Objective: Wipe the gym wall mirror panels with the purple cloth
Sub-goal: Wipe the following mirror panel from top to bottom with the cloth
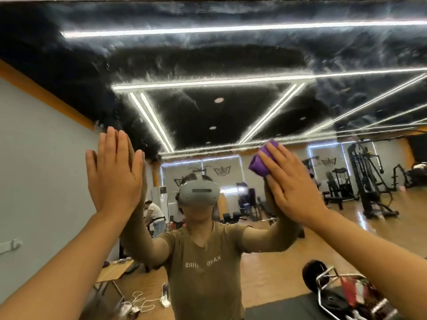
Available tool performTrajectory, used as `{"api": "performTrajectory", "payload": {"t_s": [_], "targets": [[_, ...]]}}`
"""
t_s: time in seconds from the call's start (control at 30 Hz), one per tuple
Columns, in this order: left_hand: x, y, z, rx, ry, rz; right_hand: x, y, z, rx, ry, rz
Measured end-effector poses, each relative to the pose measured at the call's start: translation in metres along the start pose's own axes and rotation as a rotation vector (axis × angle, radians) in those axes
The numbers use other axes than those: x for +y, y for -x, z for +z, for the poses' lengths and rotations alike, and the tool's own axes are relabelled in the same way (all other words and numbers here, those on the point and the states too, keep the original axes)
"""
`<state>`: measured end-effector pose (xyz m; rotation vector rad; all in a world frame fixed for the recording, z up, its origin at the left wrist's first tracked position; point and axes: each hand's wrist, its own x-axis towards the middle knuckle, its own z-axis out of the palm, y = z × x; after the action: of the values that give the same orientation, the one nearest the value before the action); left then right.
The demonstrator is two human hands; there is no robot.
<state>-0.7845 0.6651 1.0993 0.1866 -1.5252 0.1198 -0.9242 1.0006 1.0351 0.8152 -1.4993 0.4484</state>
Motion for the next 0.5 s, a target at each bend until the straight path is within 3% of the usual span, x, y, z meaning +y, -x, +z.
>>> {"api": "performTrajectory", "payload": {"t_s": [0.1,0.2,0.37,0.5], "targets": [[0.005,0.005,0.004,0.015,-0.007,-0.027,0.031,-0.027,-0.016,0.054,-0.031,0.27],[0.005,0.004,0.006,0.012,0.033,-0.042,0.035,-0.037,-0.019,0.057,-0.006,0.361],[0.011,0.008,0.007,0.013,-0.029,-0.089,0.005,-0.022,-0.005,0.101,-0.008,0.351],[0.02,0.014,0.006,0.067,-0.007,-0.092,-0.043,0.017,0.015,0.012,-0.02,0.078]]}}
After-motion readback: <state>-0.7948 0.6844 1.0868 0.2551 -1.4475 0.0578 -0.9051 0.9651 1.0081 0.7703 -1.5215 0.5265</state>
